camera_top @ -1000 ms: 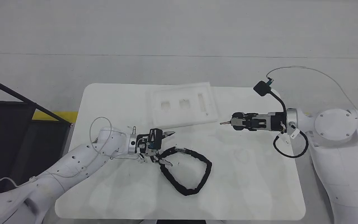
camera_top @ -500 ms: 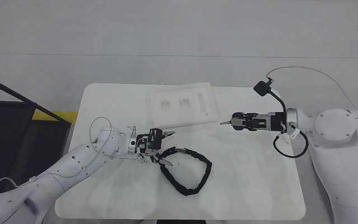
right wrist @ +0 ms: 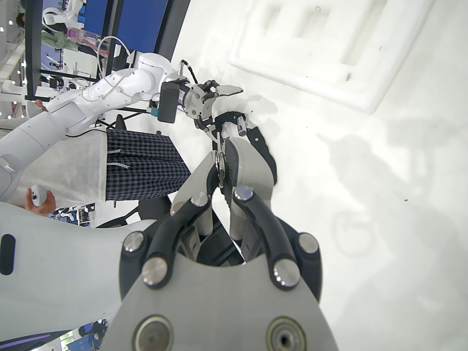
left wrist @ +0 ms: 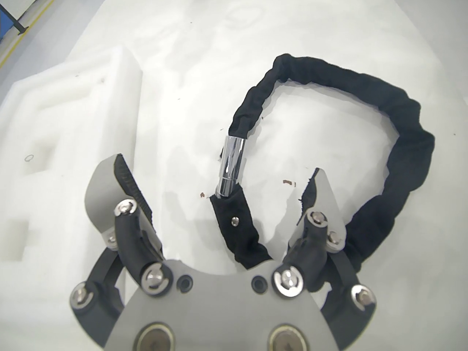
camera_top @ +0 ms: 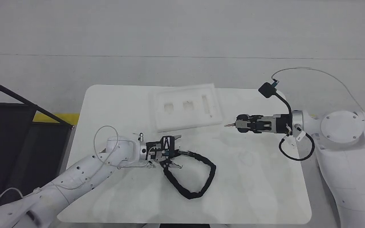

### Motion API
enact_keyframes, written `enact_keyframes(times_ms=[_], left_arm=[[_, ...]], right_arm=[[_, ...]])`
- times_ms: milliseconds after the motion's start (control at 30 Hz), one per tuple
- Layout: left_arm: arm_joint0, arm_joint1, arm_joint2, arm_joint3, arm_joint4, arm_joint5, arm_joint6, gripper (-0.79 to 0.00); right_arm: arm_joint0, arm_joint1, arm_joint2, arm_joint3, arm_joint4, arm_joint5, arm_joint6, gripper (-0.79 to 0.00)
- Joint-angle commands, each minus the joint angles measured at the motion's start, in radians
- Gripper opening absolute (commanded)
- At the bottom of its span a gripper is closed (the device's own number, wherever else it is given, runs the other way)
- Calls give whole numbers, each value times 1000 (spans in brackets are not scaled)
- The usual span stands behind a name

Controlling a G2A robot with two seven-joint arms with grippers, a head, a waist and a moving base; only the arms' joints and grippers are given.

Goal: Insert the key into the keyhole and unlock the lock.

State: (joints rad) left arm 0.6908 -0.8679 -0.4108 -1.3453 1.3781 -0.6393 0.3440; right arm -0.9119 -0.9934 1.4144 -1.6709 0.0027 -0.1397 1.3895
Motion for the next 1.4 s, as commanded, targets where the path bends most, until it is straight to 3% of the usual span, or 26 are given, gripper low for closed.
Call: enact_keyframes(times_ms=[0,300,600,700,867,1033,1167,1367], left_arm=[[0,-4,-3,-2,7,-23,-15,0],[12,-31,-17,21,21,-39,-37,-3],[28,-54,-37,51,29,-29,-61,-200],[33,-57,-49,54,31,-35,-64,-231],[42,-61,-68,54,42,-48,-71,-212],[50,-66,-83,53,56,-54,-75,-360],[56,-70,-94,55,68,-62,-77,-403],[64,-76,-108,57,91,-68,-76,-397]], right_arm=[[0,0,0,0,0,0,0,-785],[0,0,0,0,0,0,0,-785],[0,0,0,0,0,0,0,-785],[0,0,0,0,0,0,0,-785],[0,0,0,0,0,0,0,-785],[0,0,0,0,0,0,0,-785],[0,0,0,0,0,0,0,-785],[0,0,0,0,0,0,0,-785]])
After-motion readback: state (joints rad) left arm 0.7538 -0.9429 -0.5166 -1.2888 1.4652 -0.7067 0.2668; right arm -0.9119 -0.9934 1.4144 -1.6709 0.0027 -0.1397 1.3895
